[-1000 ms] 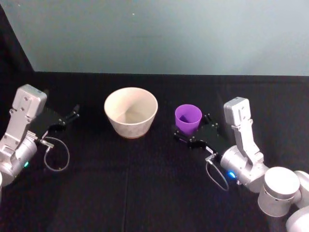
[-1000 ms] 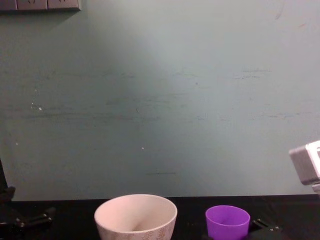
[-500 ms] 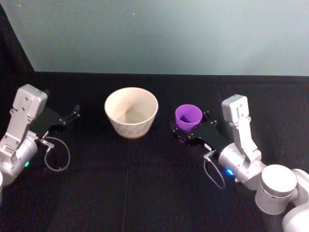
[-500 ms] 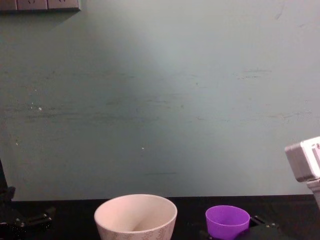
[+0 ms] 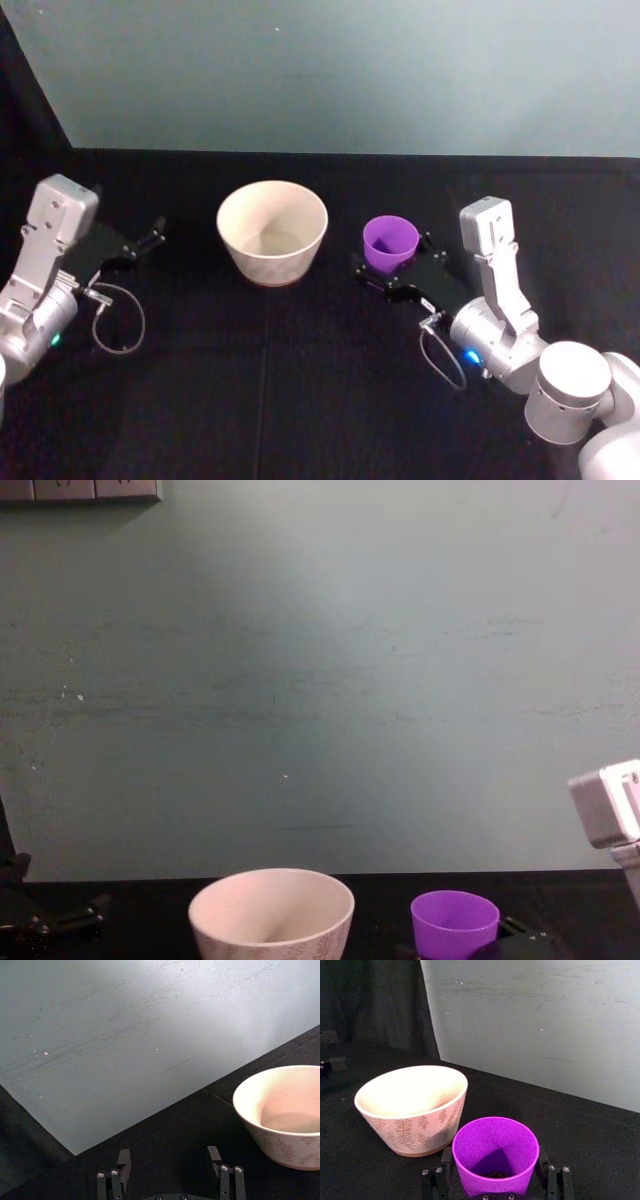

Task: Pick up the cup and pour the mung beans from the cup into the bowl.

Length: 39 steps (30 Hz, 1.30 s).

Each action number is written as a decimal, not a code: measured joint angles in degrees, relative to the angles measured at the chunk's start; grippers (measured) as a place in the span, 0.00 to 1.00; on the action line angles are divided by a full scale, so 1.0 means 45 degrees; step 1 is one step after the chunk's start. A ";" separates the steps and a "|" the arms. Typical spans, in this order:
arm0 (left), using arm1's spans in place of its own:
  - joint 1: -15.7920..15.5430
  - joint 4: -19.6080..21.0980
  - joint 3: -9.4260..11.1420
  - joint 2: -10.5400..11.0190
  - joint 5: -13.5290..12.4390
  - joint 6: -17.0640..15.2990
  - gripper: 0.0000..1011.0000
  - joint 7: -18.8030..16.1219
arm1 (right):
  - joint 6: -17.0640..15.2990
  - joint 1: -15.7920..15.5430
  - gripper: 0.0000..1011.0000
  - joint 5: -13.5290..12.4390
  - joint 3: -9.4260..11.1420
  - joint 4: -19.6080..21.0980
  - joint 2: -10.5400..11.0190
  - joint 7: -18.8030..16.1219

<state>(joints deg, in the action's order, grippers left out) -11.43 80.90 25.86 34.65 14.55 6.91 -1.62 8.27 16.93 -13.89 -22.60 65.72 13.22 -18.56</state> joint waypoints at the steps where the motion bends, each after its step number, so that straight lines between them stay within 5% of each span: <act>1: 0.0000 0.0001 0.0001 0.0000 0.0000 0.0000 0.99 0.0000 | 0.0027 -0.0014 0.99 -0.0021 0.0065 -0.0050 -0.0045 -0.0053; 13: 0.0000 0.0000 0.0001 0.0000 0.0000 -0.0001 0.99 0.0000 | 0.0268 -0.0124 0.74 -0.0001 0.0435 -0.0113 -0.0262 -0.0365; 28: 0.0000 0.0000 0.0001 0.0000 0.0000 0.0000 0.99 0.0000 | -0.0772 -0.1050 0.72 0.0332 0.1028 0.2881 0.0300 -0.0093; 39: 0.0000 0.0001 0.0000 0.0000 0.0000 0.0000 0.99 0.0000 | -0.0739 -0.1240 0.72 0.0255 0.1282 0.3456 0.0298 0.0114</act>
<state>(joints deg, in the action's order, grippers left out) -11.43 80.90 25.86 34.64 14.55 6.91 -1.62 4.94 11.35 -12.74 -16.83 81.28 14.55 -18.04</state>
